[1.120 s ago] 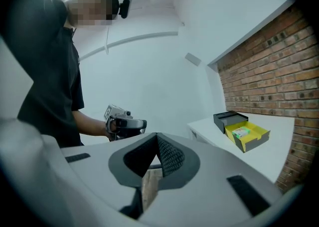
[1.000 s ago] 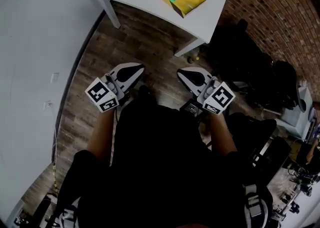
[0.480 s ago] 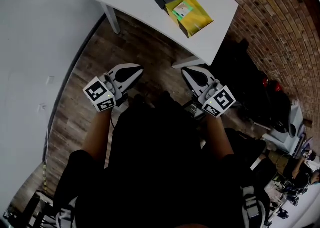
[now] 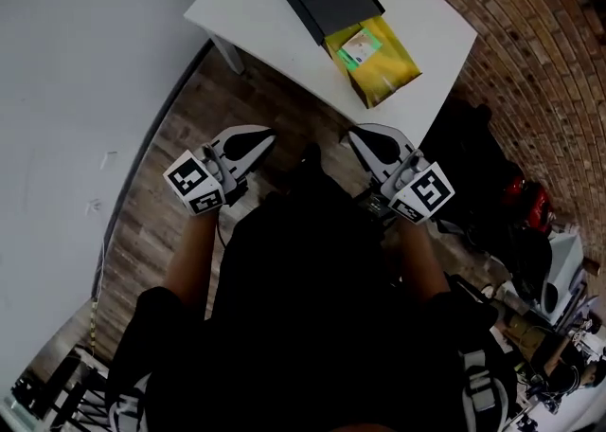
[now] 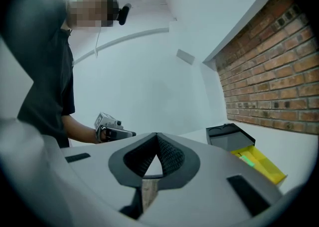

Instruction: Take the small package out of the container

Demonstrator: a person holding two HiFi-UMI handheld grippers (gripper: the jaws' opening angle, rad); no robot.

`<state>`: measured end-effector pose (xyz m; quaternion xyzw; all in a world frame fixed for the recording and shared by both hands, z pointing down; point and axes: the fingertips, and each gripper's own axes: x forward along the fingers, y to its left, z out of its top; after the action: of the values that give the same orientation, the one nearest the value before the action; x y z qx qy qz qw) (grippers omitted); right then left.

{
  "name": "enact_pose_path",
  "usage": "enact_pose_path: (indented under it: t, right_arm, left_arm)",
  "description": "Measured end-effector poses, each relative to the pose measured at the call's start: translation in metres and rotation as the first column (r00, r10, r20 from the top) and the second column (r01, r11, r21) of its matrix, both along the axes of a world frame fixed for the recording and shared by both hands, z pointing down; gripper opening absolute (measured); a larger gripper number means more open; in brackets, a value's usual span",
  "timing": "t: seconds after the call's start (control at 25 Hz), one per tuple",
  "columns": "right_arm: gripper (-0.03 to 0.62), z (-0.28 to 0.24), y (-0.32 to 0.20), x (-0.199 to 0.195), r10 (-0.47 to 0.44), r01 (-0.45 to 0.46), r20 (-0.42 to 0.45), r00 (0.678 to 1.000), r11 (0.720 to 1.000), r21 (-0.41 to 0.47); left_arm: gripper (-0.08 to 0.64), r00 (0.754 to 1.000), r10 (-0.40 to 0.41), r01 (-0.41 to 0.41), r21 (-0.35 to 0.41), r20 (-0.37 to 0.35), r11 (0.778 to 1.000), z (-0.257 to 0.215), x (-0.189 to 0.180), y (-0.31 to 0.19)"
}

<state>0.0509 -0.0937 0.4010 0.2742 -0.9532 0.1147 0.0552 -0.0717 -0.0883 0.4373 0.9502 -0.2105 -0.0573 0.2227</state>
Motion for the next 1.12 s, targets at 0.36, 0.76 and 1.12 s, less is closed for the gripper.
enact_pose_path:
  t: [0.36,0.76,1.12]
  right_arm:
    - [0.006,-0.005,-0.069,0.026,-0.057,0.057,0.039,0.998,0.998,-0.001]
    - [0.008,0.013,-0.134,0.073,0.121,-0.121,-0.002,0.993,0.992,-0.025]
    - [0.022,0.038,-0.194,0.096,0.524,-0.526,-0.054,0.85,0.837,-0.149]
  left_arm:
    - [0.015,0.998,0.024,-0.026,0.033,0.058,0.999,-0.018,0.051,-0.098]
    - [0.015,0.991,0.126,-0.128,0.047,0.049,0.991,-0.015,0.088,-0.198]
    - [0.015,0.889,0.457,-0.457,0.007,0.021,0.89,0.007,0.114,-0.283]
